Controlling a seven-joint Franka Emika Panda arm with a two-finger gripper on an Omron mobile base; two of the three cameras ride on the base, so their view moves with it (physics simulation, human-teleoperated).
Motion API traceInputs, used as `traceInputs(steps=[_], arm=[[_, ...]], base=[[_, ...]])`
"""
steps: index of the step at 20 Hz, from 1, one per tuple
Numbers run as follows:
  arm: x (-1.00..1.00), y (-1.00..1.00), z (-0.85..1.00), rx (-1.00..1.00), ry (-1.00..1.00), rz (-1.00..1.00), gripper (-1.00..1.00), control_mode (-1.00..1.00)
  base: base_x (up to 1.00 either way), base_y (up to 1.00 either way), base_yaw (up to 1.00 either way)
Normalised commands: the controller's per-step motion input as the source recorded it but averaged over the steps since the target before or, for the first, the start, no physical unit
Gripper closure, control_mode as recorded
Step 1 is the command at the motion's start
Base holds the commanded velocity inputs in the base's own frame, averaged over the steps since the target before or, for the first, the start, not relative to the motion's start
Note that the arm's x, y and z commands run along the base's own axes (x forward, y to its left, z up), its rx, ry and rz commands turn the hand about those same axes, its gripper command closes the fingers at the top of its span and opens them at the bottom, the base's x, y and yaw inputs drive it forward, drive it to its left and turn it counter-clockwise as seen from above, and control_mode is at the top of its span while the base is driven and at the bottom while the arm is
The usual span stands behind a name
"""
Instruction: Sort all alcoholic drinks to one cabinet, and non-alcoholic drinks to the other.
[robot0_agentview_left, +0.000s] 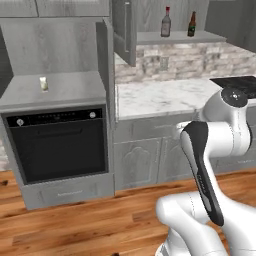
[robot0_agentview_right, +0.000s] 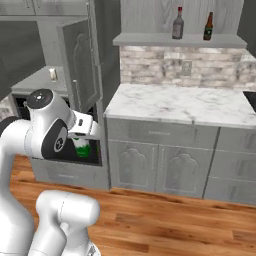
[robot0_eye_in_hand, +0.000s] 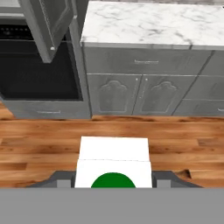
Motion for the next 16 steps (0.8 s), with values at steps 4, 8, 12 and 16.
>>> traceInputs(steps=[4,8,12,16], arm=[[0.0,0.0,0.0,0.0,0.0,0.0,1.0,1.0],[0.0,0.0,0.0,0.0,0.0,0.0,1.0,1.0],[0.0,0.0,0.0,0.0,0.0,0.0,1.0,1.0],[0.0,0.0,0.0,0.0,0.0,0.0,1.0,1.0]], base=[[-0.02,0.62,0.0],[0.0,0.6,0.0],[0.0,0.63,0.0],[0.05,0.58,0.0]])
